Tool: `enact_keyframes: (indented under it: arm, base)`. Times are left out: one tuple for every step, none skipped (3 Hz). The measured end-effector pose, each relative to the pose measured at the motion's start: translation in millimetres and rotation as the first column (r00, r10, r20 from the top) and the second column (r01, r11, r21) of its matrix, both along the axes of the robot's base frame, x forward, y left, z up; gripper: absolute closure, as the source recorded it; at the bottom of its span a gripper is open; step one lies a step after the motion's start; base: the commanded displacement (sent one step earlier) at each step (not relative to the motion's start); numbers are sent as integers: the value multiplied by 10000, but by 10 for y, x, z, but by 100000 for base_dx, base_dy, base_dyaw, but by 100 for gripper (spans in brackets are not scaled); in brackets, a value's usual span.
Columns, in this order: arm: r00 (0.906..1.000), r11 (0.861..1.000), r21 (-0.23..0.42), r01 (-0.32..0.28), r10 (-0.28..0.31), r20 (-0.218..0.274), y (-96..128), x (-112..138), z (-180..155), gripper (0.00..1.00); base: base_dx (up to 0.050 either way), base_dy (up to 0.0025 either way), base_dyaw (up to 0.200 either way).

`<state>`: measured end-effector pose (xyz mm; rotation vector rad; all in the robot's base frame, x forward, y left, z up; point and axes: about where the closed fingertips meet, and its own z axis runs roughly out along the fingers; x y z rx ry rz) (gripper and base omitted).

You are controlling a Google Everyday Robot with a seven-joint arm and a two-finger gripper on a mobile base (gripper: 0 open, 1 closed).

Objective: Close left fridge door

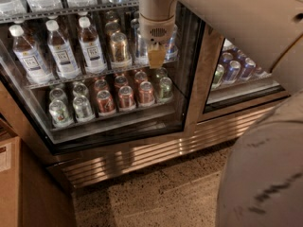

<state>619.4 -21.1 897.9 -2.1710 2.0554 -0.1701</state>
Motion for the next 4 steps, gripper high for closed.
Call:
enact_keyframes:
  arm:
    - [10000, 10000, 0, 0, 0, 0, 0, 0, 0, 100]
    - [10000, 10000, 0, 0, 0, 0, 0, 0, 0, 100]
    - [10000, 10000, 9, 0, 0, 17, 1, -3, 0, 100]
    - [9989, 9997, 258, -5, -7, 474, -36, -157, -5, 100]
  base:
    - [5001, 0, -7]
    - [4747, 1, -39]
    - [0, 0, 0]
    - [0, 0, 0]
